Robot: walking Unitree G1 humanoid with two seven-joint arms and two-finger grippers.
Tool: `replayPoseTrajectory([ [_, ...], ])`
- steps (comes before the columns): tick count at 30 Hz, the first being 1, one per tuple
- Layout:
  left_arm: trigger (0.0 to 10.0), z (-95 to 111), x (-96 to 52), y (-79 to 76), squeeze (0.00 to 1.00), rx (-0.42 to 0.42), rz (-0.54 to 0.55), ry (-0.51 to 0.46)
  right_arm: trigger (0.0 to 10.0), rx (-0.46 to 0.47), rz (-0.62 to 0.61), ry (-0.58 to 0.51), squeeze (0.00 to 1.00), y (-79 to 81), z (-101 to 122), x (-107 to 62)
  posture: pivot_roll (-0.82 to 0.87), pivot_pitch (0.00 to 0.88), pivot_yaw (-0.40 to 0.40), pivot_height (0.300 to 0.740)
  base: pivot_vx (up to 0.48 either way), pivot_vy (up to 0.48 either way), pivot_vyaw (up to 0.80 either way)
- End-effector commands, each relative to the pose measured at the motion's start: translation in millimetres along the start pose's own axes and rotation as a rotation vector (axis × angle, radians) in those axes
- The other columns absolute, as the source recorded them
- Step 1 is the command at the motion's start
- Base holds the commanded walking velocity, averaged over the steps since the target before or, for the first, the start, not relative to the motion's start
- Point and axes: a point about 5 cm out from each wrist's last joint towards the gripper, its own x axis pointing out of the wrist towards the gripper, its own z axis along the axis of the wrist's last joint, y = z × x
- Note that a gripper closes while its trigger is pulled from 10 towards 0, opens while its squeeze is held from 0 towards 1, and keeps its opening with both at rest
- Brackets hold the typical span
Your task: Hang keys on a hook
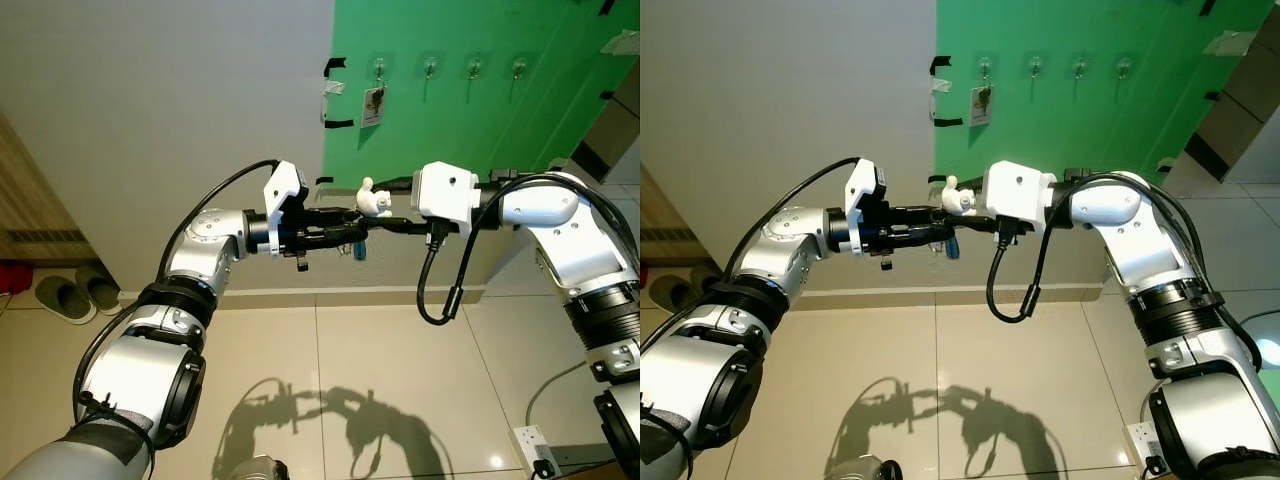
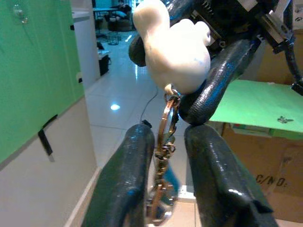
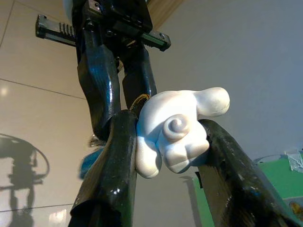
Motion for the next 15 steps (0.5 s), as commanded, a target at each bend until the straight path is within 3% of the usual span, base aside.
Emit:
replayPoseTrajectory([
  [1,0.0,7.5,2.2,2.7,0.00,0.006,-0.008,-0.011,10.0,-0.001,-0.011,-0.009,0.00,-2.0,2.6,-5.9,-0.08,0.000,0.026,0.740,0.000,0.000,0.00],
  [15,0.0,8.2,-1.4,3.2,0.00,-0.044,-0.021,-0.046,10.0,0.044,-0.035,-0.008,0.00,0.9,-1.1,-8.1,-0.08,0.000,0.021,0.740,0.000,0.000,0.00],
])
